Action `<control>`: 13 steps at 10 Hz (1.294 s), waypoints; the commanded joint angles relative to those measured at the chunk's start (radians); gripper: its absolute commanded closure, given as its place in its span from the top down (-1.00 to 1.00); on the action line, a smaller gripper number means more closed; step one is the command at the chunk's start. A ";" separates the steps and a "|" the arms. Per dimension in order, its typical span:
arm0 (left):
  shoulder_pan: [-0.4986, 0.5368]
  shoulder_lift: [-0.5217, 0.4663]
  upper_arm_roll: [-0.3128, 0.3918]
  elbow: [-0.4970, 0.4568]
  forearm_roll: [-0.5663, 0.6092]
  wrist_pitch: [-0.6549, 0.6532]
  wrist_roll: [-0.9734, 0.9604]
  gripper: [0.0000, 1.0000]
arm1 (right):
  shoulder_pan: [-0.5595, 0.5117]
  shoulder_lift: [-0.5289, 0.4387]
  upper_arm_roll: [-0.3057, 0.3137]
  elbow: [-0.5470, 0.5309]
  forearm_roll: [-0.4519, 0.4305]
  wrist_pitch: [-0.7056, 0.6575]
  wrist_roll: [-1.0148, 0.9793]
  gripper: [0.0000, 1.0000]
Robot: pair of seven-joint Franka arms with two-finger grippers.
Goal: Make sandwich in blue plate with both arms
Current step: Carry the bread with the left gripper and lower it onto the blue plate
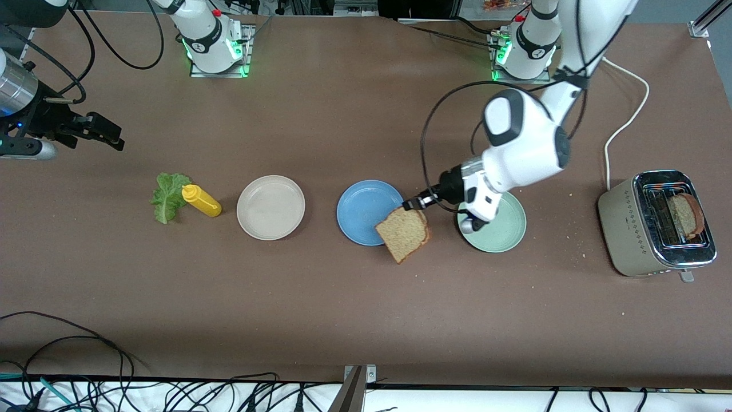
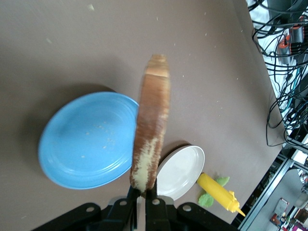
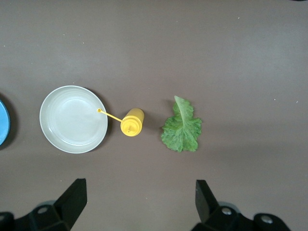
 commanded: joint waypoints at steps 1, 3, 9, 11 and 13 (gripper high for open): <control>-0.122 0.080 0.011 -0.010 -0.060 0.213 -0.015 -1.00 | 0.002 0.008 -0.001 0.027 -0.015 -0.023 0.012 1.00; -0.153 0.114 0.012 -0.003 -0.060 0.232 -0.026 -1.00 | 0.001 0.010 -0.002 0.025 -0.015 -0.025 0.010 1.00; -0.217 0.136 0.012 -0.003 -0.058 0.248 -0.071 -1.00 | -0.002 0.011 -0.004 0.023 -0.015 -0.046 0.010 1.00; -0.228 0.134 0.014 -0.010 -0.058 0.248 -0.081 -1.00 | -0.002 0.011 -0.004 0.023 -0.015 -0.046 0.010 1.00; -0.243 0.139 0.015 -0.017 -0.058 0.248 -0.081 -1.00 | -0.002 0.013 -0.004 0.022 -0.015 -0.046 0.016 1.00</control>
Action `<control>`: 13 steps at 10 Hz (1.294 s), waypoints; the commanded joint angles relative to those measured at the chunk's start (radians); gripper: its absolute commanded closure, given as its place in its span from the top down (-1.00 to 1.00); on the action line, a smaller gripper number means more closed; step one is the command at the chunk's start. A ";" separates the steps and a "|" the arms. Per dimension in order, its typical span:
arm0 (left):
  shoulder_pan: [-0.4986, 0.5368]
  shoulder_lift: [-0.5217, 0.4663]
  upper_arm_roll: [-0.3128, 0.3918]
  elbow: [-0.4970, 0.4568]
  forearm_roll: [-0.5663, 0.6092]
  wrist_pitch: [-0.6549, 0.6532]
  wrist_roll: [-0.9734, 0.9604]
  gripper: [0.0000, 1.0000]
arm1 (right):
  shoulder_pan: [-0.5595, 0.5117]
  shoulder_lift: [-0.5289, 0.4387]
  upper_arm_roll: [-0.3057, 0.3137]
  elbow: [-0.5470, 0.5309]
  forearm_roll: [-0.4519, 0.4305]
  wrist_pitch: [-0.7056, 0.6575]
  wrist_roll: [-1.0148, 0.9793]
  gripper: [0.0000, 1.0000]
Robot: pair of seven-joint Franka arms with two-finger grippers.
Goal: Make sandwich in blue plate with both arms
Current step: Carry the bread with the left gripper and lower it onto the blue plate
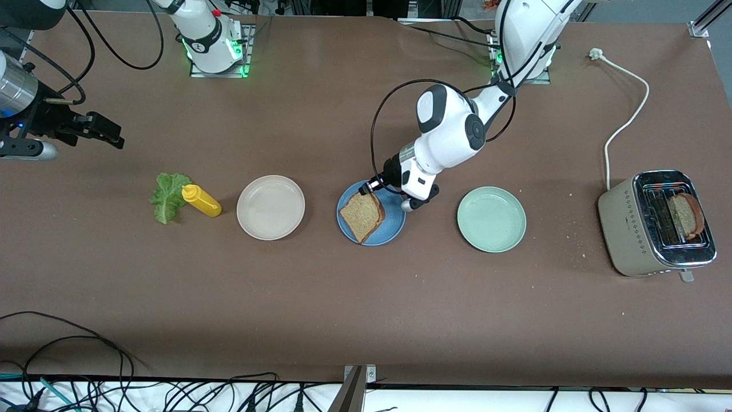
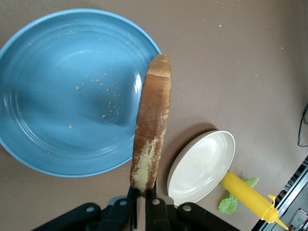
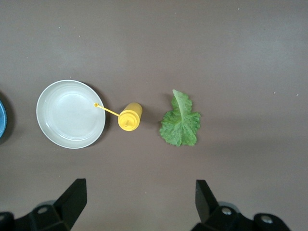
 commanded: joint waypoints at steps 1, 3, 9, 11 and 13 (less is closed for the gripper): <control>-0.029 0.011 0.013 -0.001 -0.031 0.013 0.002 -1.00 | 0.003 0.022 0.000 0.023 -0.016 -0.024 0.007 1.00; -0.031 0.017 0.014 -0.001 -0.029 0.013 0.002 -1.00 | 0.005 0.030 0.003 0.026 -0.013 -0.020 0.018 1.00; -0.020 0.016 0.022 -0.025 -0.023 0.005 -0.013 0.60 | 0.005 0.054 0.005 0.028 -0.015 -0.018 0.007 1.00; -0.014 0.005 0.029 -0.065 -0.017 -0.001 -0.013 0.93 | 0.006 0.055 0.005 0.028 -0.013 -0.019 0.013 1.00; -0.005 0.002 0.048 -0.082 -0.011 -0.071 -0.013 1.00 | 0.001 0.074 0.002 0.029 -0.006 -0.013 0.000 1.00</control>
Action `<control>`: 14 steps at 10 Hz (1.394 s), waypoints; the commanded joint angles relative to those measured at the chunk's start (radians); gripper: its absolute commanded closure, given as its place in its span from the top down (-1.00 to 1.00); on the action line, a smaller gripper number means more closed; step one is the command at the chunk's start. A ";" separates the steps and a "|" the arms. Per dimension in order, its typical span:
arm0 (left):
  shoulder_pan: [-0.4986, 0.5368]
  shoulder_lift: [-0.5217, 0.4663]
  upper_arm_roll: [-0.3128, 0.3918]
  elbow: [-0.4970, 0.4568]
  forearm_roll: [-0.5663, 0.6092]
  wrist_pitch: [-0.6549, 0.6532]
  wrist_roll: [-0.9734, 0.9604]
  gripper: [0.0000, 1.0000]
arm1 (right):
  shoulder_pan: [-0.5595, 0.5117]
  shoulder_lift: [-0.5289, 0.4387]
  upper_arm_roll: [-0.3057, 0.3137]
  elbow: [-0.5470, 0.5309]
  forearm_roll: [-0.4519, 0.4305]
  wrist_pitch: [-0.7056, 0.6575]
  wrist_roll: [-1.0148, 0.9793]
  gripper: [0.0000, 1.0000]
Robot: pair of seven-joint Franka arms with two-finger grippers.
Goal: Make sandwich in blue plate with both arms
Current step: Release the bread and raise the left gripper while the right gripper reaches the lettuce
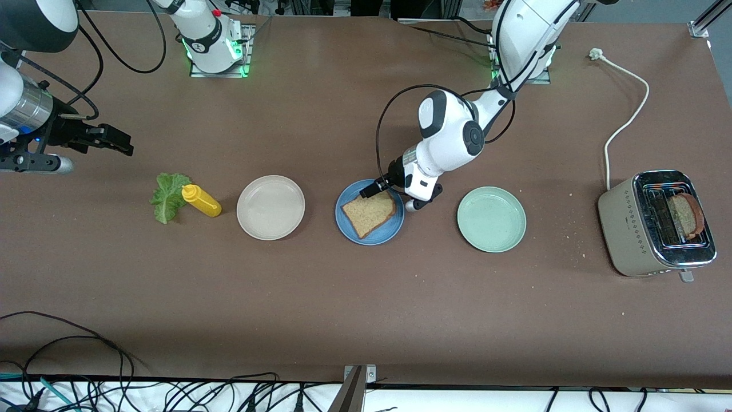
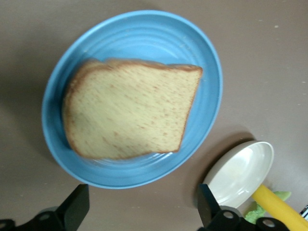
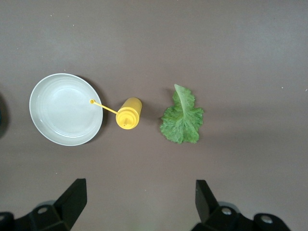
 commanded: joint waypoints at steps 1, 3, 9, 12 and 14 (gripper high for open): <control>0.007 -0.034 0.041 -0.035 0.007 -0.130 0.001 1.00 | -0.002 0.042 0.000 0.027 -0.010 -0.015 0.000 1.00; 0.007 -0.072 0.120 -0.038 0.040 -0.304 -0.011 1.00 | -0.019 0.067 -0.005 0.013 -0.020 -0.012 -0.003 1.00; 0.197 -0.250 0.287 0.086 0.568 -0.886 -0.097 1.00 | -0.031 0.139 -0.041 -0.178 -0.159 0.184 -0.104 1.00; 0.310 -0.299 0.285 0.201 0.776 -0.992 -0.087 1.00 | -0.034 0.166 -0.085 -0.354 -0.156 0.423 -0.166 1.00; 0.349 -0.324 0.285 0.279 0.862 -1.058 0.018 1.00 | -0.037 0.221 -0.091 -0.424 -0.153 0.575 -0.172 1.00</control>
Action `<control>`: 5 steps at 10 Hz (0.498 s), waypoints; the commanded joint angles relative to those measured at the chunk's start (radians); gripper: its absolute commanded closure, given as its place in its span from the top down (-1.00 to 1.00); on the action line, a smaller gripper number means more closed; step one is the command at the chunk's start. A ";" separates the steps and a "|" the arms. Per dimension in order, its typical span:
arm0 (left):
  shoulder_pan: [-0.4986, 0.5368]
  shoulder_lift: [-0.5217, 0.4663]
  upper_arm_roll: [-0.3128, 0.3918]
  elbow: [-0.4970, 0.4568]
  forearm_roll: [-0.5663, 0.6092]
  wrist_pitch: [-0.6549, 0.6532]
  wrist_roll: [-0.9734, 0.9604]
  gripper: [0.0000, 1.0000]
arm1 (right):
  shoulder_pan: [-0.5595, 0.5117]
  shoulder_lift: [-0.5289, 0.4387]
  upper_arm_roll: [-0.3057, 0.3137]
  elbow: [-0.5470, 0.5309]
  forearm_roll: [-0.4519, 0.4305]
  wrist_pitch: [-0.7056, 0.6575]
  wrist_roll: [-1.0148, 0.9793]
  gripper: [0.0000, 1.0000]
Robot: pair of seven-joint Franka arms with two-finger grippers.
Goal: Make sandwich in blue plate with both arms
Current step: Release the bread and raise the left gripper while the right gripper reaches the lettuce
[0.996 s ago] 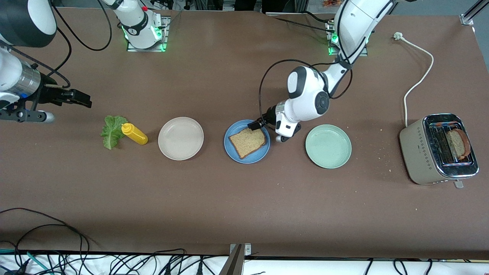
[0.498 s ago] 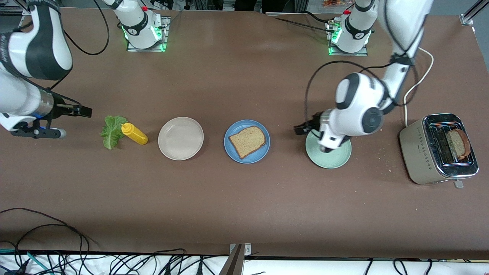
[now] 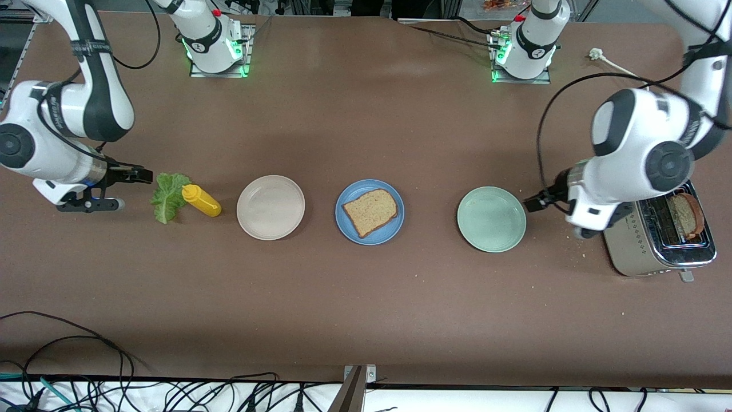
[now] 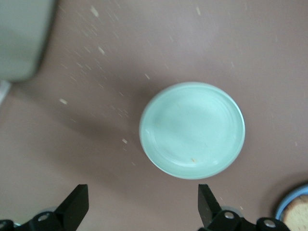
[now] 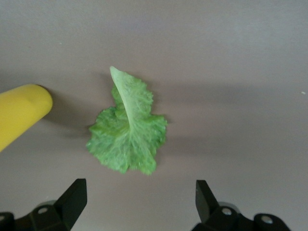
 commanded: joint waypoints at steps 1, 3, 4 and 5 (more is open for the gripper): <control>0.069 -0.047 -0.010 0.107 0.085 -0.086 0.174 1.00 | -0.019 0.065 0.000 -0.105 -0.009 0.200 -0.027 1.00; 0.080 -0.065 -0.008 0.150 0.081 -0.108 0.295 1.00 | -0.037 0.138 0.002 -0.109 0.000 0.285 -0.035 1.00; 0.089 -0.065 -0.010 0.167 0.071 -0.108 0.325 1.00 | -0.048 0.160 0.002 -0.109 0.014 0.297 -0.039 1.00; 0.092 -0.063 -0.011 0.181 0.068 -0.108 0.328 1.00 | -0.054 0.174 0.002 -0.109 0.055 0.298 -0.058 1.00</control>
